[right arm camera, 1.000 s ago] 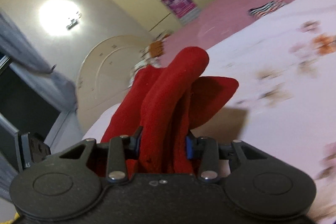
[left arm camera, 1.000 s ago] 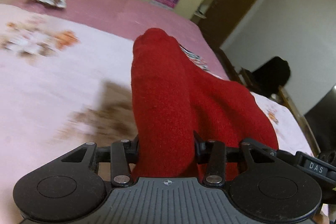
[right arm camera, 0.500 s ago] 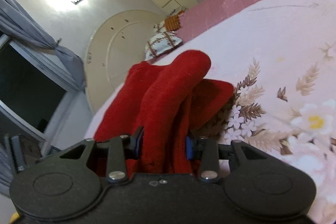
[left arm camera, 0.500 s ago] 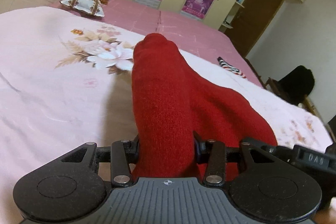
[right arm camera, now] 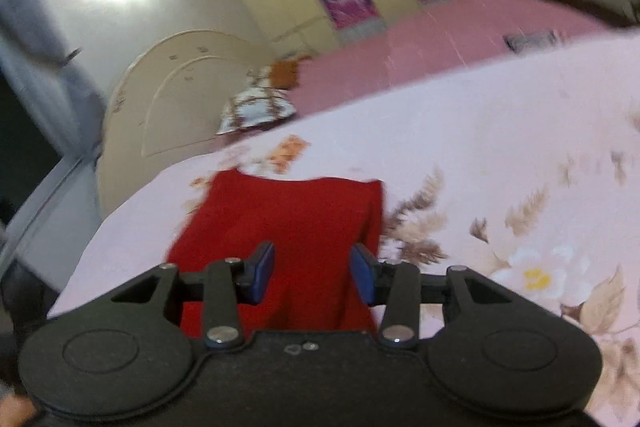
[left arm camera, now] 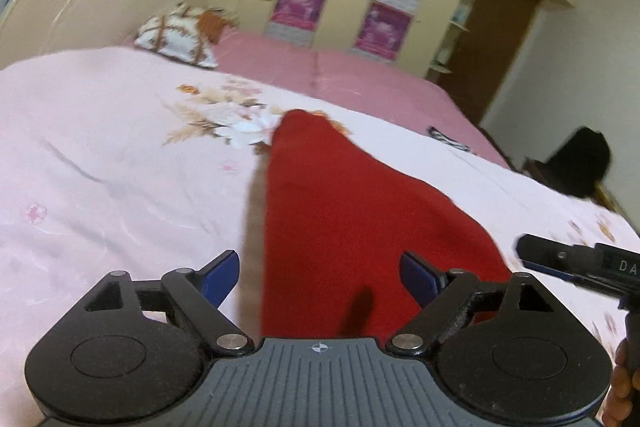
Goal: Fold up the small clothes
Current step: 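Open both tools and press the folded sweater flat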
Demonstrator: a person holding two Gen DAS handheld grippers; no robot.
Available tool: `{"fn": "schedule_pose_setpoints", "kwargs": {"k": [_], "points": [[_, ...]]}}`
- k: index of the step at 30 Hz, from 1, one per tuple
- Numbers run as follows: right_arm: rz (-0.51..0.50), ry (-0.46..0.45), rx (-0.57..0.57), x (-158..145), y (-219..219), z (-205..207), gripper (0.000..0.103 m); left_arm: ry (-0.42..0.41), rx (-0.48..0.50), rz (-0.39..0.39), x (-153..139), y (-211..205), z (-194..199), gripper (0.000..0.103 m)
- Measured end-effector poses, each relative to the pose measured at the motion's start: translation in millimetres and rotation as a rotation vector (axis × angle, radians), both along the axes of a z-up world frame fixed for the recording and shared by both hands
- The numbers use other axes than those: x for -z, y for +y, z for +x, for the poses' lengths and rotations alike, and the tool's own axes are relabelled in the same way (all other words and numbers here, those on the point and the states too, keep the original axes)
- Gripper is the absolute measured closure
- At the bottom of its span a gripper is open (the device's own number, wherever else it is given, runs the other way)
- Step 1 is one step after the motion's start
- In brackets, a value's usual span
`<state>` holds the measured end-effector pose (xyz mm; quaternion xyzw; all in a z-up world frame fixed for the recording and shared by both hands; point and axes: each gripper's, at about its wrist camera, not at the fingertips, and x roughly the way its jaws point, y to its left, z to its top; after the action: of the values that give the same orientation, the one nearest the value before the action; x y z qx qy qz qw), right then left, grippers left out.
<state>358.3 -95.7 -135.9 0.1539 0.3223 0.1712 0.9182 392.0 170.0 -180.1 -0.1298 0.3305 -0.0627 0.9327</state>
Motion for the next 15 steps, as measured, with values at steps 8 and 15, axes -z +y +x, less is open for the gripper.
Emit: {"fn": "schedule_pose_setpoints", "kwargs": {"k": [8,15], "points": [[-0.121,0.059,-0.076,20.1,30.3,-37.6,0.064,0.143,0.026,0.065,31.6,-23.2,0.8,0.016],[-0.09,0.085,-0.051,28.2,18.5,-47.8,0.062,0.138,0.009,0.099,30.6,-27.1,-4.2,0.016]]}}
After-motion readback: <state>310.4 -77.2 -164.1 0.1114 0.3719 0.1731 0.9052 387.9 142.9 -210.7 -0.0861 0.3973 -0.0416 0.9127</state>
